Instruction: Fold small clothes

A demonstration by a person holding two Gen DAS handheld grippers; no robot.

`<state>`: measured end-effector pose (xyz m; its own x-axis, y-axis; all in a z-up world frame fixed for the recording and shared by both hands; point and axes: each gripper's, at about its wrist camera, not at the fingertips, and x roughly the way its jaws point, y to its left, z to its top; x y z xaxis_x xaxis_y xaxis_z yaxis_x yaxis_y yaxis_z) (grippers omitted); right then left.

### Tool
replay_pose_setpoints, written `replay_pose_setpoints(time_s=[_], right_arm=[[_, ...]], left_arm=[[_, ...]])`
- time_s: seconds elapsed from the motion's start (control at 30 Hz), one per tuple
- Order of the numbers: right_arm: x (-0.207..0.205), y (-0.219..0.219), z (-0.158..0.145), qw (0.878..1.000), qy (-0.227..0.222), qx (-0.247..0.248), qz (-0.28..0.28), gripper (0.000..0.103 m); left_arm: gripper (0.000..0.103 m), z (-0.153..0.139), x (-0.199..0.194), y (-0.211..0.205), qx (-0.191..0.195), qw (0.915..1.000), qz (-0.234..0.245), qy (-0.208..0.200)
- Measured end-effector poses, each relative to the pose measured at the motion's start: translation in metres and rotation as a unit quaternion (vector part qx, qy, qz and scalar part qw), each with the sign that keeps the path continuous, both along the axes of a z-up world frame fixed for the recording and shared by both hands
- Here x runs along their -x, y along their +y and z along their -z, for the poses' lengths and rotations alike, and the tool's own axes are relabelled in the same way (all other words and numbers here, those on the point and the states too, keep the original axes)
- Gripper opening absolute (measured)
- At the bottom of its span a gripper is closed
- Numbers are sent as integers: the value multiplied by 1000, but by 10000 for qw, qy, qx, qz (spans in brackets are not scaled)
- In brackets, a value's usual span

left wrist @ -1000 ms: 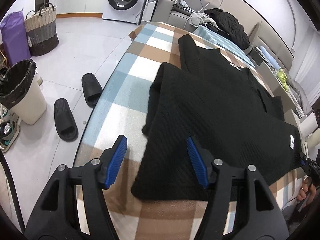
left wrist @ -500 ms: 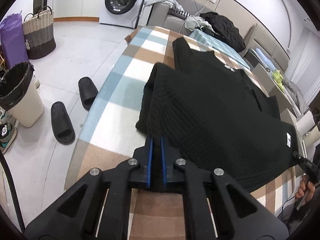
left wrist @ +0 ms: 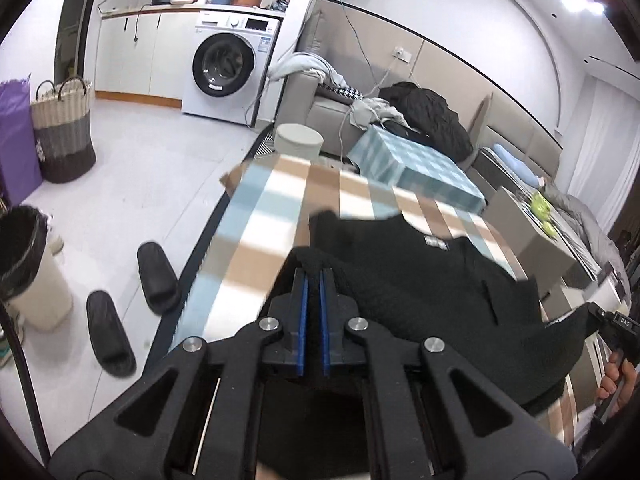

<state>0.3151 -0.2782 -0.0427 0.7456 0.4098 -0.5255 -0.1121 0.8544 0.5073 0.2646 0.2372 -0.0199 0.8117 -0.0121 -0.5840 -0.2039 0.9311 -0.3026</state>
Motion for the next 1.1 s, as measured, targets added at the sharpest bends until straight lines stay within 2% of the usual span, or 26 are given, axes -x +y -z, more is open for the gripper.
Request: replay_pose_setpoints(time_s=[0.13, 0.27, 0.33, 0.37, 0.4, 0.47, 0.53, 0.6, 0.73, 0.97, 1.03, 1.07, 1.1], right_arm=[[-26, 5, 7, 9987, 107, 448, 219, 6], [-38, 1, 37, 9950, 544, 726, 406, 6], [-39, -3, 52, 9932, 759, 769, 435, 6], [-36, -4, 58, 9922, 851, 807, 419, 7], [-34, -4, 63, 9910, 975, 839, 375, 12], [-26, -7, 69, 9903, 1133, 777, 222, 26], [-7, -9, 72, 9907, 1148, 712, 132, 45], [11, -9, 74, 9902, 1179, 748, 35, 46], [44, -7, 89, 9865, 1400, 846, -117, 50], [55, 6, 93, 9874, 1188, 972, -374, 50], [52, 10, 93, 9867, 1128, 1087, -422, 32], [51, 13, 93, 9864, 1080, 1153, -461, 30], [52, 16, 93, 9859, 991, 1251, -502, 24]], left_arm=[[3, 7, -37, 6, -65, 9997, -20, 238], [3, 42, -52, 6, -166, 9976, -41, 672], [3, 62, -54, 8, -73, 9959, -66, 896], [4, 70, -53, 8, -12, 9950, -60, 993], [4, 74, -50, 9, 32, 9941, -64, 1079], [15, 78, -38, 8, 28, 9940, -64, 1088], [49, 82, -21, 7, 27, 9934, -89, 1142], [54, 86, -3, 3, 18, 9935, -64, 1139], [55, 97, 31, -17, -110, 9901, 120, 1393], [52, 106, 51, -36, -310, 9896, 210, 1392], [33, 107, 51, -39, -343, 9899, 309, 1342], [29, 106, 51, -41, -358, 9900, 364, 1314], [21, 106, 52, -44, -382, 9901, 420, 1285]])
